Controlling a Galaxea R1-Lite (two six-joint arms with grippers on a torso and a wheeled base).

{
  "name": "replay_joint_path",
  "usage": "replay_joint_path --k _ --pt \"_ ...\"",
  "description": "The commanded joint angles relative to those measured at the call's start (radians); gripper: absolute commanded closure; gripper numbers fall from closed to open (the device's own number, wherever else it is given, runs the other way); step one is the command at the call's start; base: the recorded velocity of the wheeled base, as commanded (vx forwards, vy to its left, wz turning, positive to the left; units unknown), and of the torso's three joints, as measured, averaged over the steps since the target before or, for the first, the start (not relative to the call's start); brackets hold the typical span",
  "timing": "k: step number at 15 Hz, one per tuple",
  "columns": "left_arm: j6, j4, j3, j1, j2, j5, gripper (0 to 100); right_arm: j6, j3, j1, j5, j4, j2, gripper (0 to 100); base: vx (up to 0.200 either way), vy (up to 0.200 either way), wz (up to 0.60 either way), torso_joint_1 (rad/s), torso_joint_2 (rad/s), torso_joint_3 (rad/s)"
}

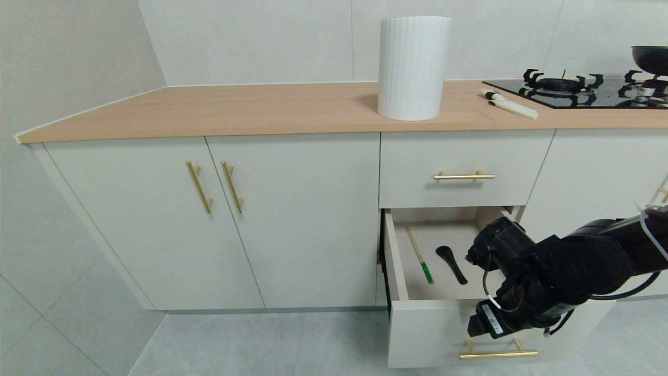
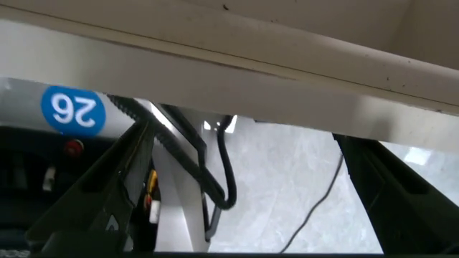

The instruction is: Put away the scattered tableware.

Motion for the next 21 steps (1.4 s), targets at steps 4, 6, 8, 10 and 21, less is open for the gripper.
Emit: replay_joint_path --k 4,6,8,10,21 --pt "0.000 0.000 0.000 0.000 0.000 0.000 0 -0.005 -0.116 -0.028 0.000 0.002 0.087 0 0.000 0.000 0.00 0.000 0.00 0.000" --pt "0.000 0.000 0.000 0.000 0.000 0.000 0 -0.003 -0.155 -0.032 0.000 0.002 0.115 0 0.000 0.000 0.00 0.000 0.00 0.000" --pt "0.000 0.000 0.000 0.000 0.000 0.000 0 0.001 -0.173 -0.036 0.000 -0.001 0.132 0 0.000 0.000 0.00 0.000 0.00 0.000" --pt "0.000 0.000 0.000 0.000 0.000 0.000 0 0.003 -0.178 -0.043 0.000 -0.002 0.135 0 0.000 0.000 0.00 0.000 0.00 0.000" --pt "0.000 0.000 0.000 0.000 0.000 0.000 0 0.093 -0.168 -0.063 -0.043 -0.266 0.216 0 0.000 0.000 0.00 0.000 0.00 0.000"
